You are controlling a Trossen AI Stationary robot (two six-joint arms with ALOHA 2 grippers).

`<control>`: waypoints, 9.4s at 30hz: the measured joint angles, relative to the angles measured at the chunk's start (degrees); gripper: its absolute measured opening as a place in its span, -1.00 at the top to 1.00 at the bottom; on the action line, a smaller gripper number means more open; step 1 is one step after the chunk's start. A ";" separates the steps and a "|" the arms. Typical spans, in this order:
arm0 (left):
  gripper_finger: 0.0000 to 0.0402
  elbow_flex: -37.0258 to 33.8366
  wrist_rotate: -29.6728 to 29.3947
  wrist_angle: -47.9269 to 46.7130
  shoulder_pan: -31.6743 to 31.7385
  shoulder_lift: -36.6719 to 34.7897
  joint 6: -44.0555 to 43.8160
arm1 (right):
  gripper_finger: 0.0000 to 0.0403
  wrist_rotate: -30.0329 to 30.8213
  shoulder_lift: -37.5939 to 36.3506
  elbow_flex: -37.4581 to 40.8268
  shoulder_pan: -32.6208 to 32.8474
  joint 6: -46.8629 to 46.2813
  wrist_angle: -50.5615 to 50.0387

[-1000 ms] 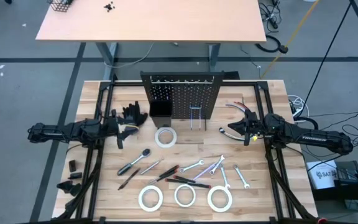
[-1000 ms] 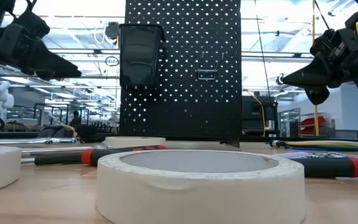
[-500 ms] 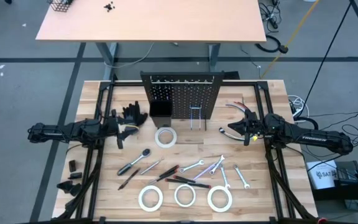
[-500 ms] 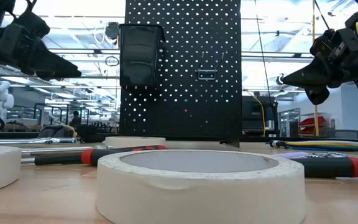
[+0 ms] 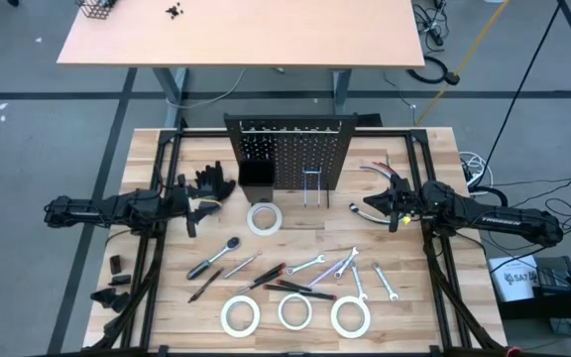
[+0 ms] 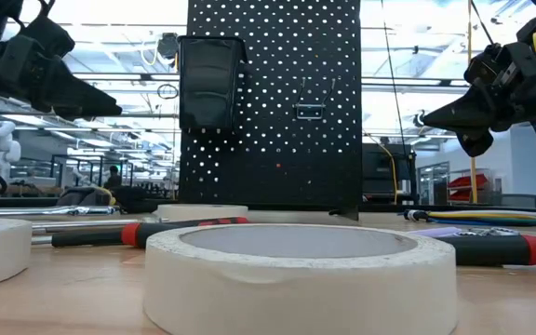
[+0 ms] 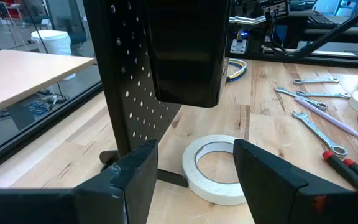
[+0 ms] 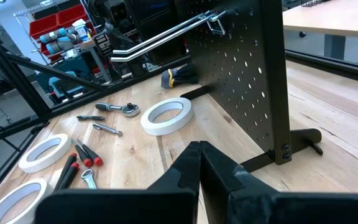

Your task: Hang tools onto peg board

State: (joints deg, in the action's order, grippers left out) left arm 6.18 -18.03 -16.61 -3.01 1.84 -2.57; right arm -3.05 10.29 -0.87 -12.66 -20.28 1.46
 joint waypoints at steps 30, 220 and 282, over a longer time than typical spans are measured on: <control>-0.05 0.00 0.01 -0.01 0.00 0.01 0.00 | 1.00 0.00 0.00 0.01 0.01 0.01 0.00; -0.05 18.28 -5.27 -4.93 -28.89 58.78 -49.92 | 0.29 12.94 92.05 -75.26 35.51 16.61 -37.12; -0.05 12.95 -3.17 0.11 -23.92 49.95 -40.57 | 0.26 17.95 92.05 -73.23 38.18 -14.87 -50.75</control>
State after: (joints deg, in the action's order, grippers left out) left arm 19.14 -21.20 -16.50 -26.93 51.79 -43.14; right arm 14.90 102.35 -74.11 25.52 -35.15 -49.30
